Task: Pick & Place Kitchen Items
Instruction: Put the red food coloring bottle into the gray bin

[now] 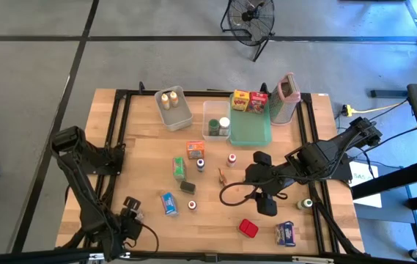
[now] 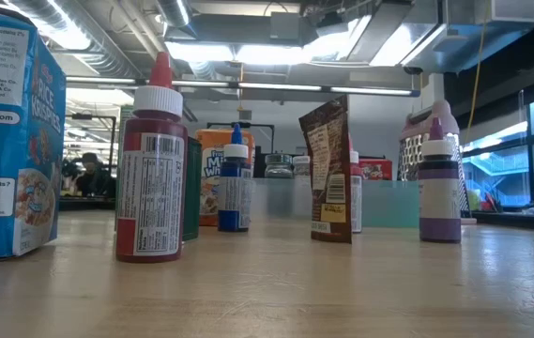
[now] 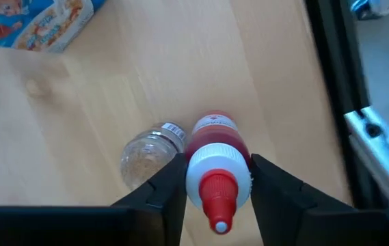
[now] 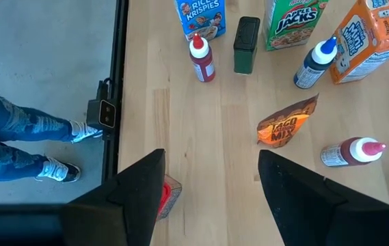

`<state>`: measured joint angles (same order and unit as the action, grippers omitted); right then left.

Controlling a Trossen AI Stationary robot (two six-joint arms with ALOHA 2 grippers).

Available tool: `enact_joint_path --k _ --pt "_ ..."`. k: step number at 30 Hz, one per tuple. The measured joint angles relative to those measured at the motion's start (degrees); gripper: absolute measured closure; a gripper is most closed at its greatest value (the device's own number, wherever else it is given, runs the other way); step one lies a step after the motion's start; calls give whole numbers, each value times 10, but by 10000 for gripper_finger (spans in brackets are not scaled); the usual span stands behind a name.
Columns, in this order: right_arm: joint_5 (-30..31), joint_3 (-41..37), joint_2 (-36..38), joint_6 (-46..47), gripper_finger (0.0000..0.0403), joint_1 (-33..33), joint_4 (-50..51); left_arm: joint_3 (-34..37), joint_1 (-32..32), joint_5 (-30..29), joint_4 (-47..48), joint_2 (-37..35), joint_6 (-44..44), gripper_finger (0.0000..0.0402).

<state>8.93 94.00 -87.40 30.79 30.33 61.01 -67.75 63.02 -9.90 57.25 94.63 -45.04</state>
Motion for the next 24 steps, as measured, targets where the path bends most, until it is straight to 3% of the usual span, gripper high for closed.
enact_joint_path --k 15,24 --pt "0 0 0 -26 164 0 0 1 -1 11 -4 -19 -56 287" --pt "0 0 0 -28 164 1 0 1 -18 85 -1 -27 -123 287"
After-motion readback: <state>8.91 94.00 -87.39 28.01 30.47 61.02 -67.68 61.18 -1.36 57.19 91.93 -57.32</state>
